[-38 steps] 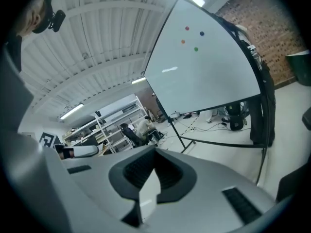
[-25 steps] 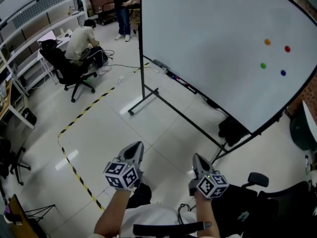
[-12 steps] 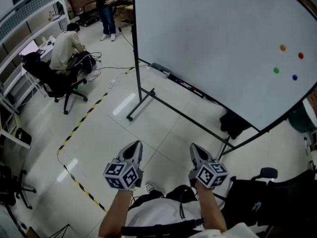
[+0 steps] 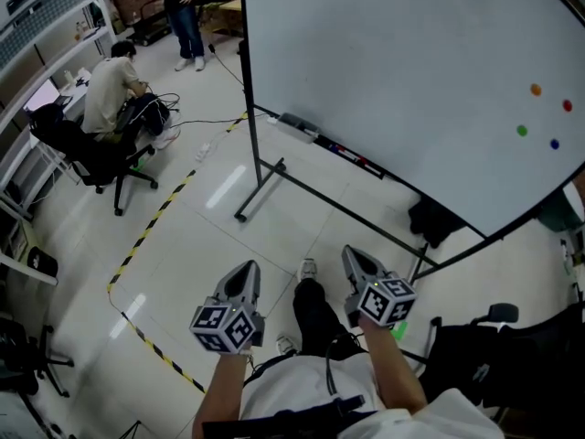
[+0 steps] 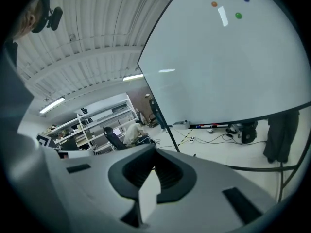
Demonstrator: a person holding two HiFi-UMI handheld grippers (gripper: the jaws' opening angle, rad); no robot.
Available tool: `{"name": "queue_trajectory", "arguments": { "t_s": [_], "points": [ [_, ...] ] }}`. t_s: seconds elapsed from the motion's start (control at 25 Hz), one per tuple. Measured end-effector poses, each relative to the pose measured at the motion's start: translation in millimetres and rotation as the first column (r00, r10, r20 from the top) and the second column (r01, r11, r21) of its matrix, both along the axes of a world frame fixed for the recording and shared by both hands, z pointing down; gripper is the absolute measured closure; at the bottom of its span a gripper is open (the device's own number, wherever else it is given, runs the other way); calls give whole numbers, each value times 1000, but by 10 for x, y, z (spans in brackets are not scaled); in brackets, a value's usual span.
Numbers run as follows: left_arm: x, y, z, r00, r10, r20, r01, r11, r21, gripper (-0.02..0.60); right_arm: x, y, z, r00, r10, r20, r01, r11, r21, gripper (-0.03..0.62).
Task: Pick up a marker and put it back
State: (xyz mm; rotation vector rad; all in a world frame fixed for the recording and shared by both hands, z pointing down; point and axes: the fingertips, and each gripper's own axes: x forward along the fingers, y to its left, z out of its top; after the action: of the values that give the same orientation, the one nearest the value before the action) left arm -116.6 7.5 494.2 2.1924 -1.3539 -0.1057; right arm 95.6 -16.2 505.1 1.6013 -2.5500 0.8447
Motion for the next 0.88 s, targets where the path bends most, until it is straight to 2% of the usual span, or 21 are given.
{"name": "queue_trajectory", "arguments": {
  "t_s": [0.28, 0.64, 0.8, 0.84, 0.88],
  "points": [
    [-111, -596, -15, 1000, -18, 9, 18, 1000, 9, 588, -203, -731, 120, 999, -32, 16, 32, 999, 0, 579],
    [-76, -1901, -28, 999, -10, 50, 9, 1000, 9, 588, -93, -2381, 451, 999, 45, -10, -45, 997, -54, 565],
    [20, -2431, 20, 999, -2, 44, 2, 1000, -8, 588, -28, -3069, 637, 998, 65, -22, -67, 992, -108, 455],
    [45, -2548, 12, 999, 0, 41, 0, 1000, -10, 588, -12, -3233, 657, 997, 73, -30, -76, 990, -122, 389],
    [68, -2654, 5, 999, 3, 38, -2, 1000, -14, 588, 2, -3387, 685, 996, 80, -38, -85, 987, -135, 367]
  ]
}}
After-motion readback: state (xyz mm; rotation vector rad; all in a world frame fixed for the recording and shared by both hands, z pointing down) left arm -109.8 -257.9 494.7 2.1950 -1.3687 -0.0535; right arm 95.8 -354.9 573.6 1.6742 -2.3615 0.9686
